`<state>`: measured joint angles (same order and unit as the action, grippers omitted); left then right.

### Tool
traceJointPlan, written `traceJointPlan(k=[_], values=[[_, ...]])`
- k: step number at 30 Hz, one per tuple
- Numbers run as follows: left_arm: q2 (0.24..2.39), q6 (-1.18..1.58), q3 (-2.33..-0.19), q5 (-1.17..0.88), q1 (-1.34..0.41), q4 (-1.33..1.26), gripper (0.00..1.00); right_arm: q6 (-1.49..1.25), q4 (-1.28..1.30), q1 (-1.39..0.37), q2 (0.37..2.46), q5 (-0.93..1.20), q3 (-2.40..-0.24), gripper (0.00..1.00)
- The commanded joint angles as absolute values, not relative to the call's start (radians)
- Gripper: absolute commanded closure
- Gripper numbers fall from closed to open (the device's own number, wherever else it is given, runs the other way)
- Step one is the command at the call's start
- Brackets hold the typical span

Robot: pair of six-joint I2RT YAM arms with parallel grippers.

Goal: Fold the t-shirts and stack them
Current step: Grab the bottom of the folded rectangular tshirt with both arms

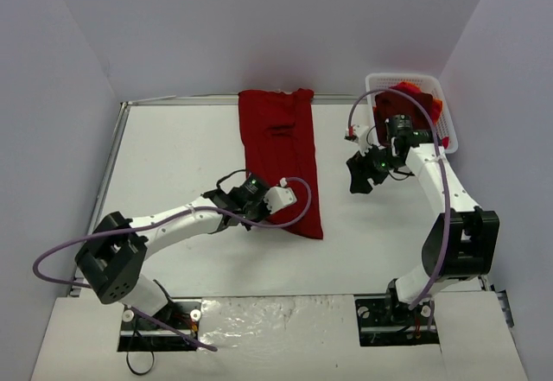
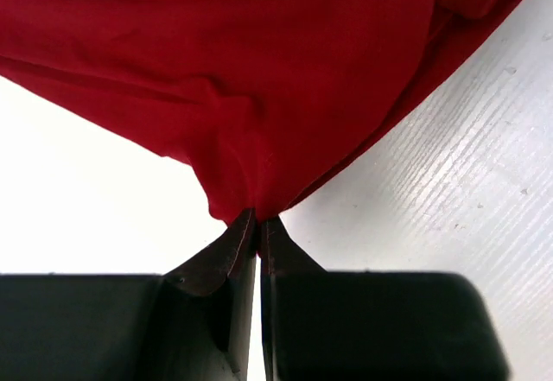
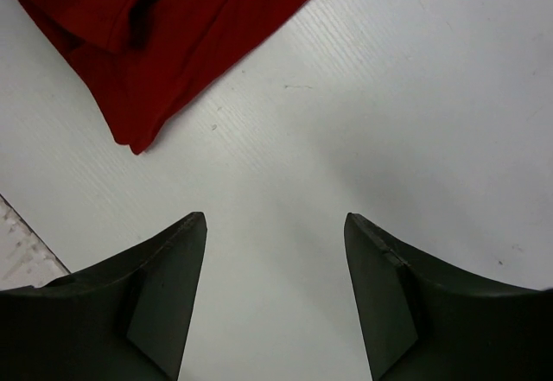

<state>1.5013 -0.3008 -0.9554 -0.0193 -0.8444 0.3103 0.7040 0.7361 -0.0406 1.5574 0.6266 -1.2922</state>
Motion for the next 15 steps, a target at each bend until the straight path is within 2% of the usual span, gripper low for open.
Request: traceJointPlan(k=[1,7,15], values=[[1.482,-0.256,-0.982,-0.129,-0.805,0.351,0.98,0.821,0.788,-0.040,1.548,0.707,-1.244,0.39],[1.526,-0.232,-0.991,-0.224,-0.753,0.370,0.98,0.894,0.741,-0.078,1.522,0.684,-1.175,0.38],[1.577,-0.215,-1.046,-0.336,-0.680,0.411,0.98,0.862,0.626,-0.270,1.486,0.549,-1.082,0.39]])
